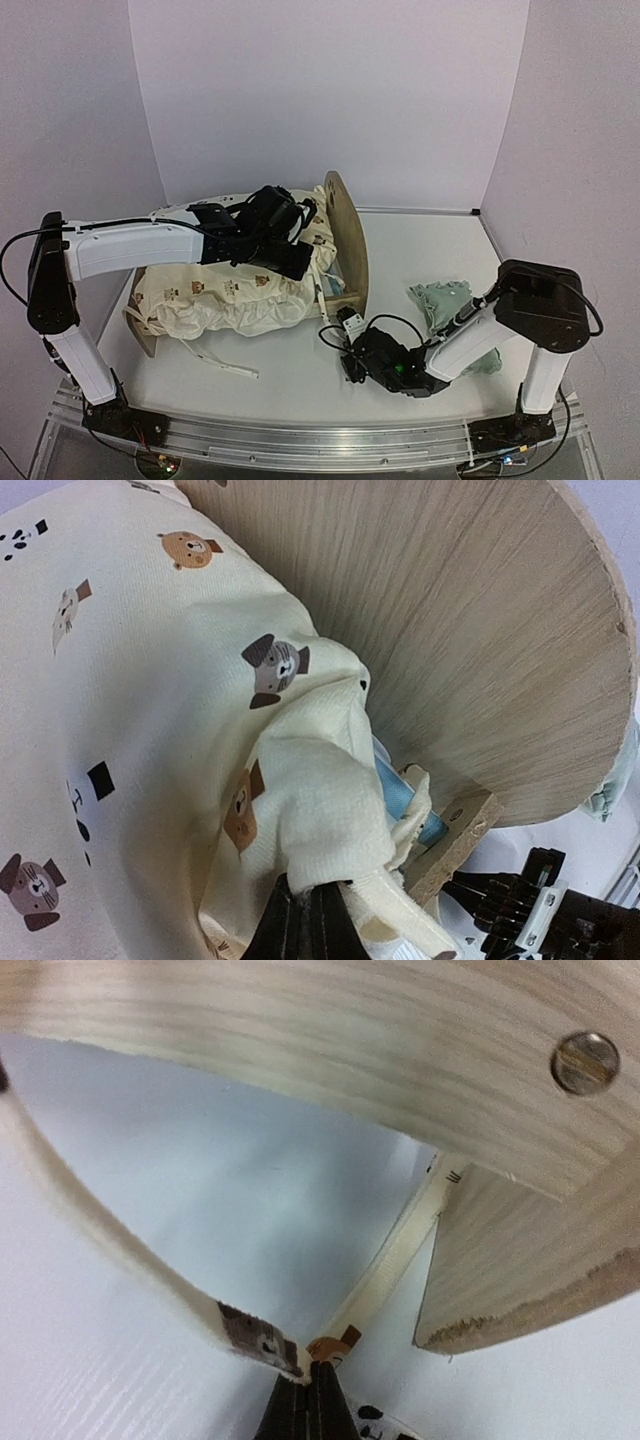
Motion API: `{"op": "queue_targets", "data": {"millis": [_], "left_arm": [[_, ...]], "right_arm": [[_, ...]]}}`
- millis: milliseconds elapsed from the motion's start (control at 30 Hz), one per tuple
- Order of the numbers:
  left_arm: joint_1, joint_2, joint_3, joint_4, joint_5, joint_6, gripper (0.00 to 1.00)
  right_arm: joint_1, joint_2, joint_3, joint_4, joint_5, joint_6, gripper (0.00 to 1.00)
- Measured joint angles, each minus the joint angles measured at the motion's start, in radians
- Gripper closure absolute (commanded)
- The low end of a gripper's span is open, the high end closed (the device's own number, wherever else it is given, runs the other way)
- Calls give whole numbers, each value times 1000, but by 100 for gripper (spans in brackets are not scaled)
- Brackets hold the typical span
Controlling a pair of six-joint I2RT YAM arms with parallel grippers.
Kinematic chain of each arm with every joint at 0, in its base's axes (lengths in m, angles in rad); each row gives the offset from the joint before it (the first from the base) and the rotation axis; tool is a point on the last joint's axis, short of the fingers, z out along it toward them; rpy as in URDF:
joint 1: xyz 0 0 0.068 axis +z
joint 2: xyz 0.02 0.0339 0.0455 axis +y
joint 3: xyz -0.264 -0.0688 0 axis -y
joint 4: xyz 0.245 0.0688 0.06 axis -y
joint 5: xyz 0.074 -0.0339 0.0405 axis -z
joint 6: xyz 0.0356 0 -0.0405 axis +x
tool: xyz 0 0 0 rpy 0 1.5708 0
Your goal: Set up the pet bed
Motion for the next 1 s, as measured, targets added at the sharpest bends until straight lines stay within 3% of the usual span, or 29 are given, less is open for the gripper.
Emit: {"op": "queue_targets", "data": {"millis": [300, 467, 700, 1000], "left_arm": [[0, 0, 0, 5, 43, 7, 86], [-2, 3, 0, 5, 57, 16, 77], [-8, 9, 0, 4, 62, 9, 49], [-20, 2, -6, 4, 41, -8, 21]], "right_arm": [[0, -100, -86, -45, -91, 49, 100], [0, -153, -132, -59, -141, 84, 100], [0, -215, -171, -98, -209, 124, 100], [8, -247, -194, -109, -280, 149, 100]]}}
